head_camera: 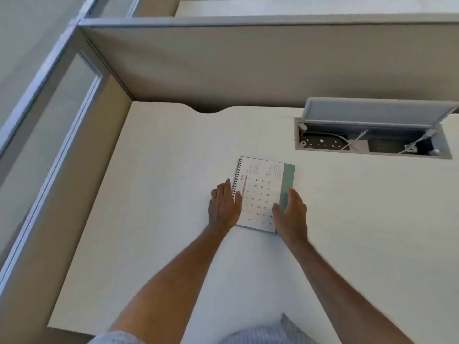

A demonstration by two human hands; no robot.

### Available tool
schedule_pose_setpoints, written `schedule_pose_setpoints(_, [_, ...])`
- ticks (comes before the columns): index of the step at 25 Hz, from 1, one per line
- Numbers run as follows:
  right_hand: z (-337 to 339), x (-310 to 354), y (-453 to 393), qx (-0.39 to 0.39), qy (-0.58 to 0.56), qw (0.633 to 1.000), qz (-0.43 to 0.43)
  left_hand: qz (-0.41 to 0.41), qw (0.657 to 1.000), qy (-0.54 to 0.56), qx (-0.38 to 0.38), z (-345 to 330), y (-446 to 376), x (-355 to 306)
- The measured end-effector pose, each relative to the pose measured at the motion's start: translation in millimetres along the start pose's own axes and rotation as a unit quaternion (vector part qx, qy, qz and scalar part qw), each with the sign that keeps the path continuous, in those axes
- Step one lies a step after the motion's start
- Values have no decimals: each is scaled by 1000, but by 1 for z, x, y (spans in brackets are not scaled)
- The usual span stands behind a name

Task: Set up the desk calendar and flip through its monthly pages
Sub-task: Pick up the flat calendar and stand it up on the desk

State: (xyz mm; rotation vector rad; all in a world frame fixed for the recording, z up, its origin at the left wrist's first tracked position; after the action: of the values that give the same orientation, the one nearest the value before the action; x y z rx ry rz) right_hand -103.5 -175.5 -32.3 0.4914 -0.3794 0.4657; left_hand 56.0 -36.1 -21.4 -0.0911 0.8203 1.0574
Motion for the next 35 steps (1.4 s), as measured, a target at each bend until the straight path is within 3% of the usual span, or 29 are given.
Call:
schedule_pose_setpoints(9, [-15,-26,-13,-2,-158,975,-155,151,977,147,42,-11,-13,9])
schedule_pose_setpoints(13, [-6,-23,-12,22,-265,947,-179,216,933,286,36,-7,-15,20])
schedule_pose_setpoints(17, [-3,-22,-10,39,-302,935,-183,271,869,410,49,-10,-12,22])
schedule_pose_setpoints(25, [-2,-24,-7,32,-334,924,-184,277,836,471,45,-7,-3,18])
schedule_pose_setpoints(30, [5,-27,-4,23,-327,930,-169,256,843,472,41,5,3,12])
schedule_pose_setpoints(35, [6,-12,4,7,-232,971,-66,234,842,485,30,23,12,2])
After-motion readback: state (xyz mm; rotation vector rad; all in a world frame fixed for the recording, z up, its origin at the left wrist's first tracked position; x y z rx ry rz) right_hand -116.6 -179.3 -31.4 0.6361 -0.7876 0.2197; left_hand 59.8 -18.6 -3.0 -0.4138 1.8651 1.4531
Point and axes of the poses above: each hand's wrist, its own y-axis away from the middle knuckle, its own z-axis out of the back of the hand, x = y × z, the point moved 7 cm from there along -y, towards the middle knuckle, and after that the axes turned 13 degrees about y, right-handed, at the moved point
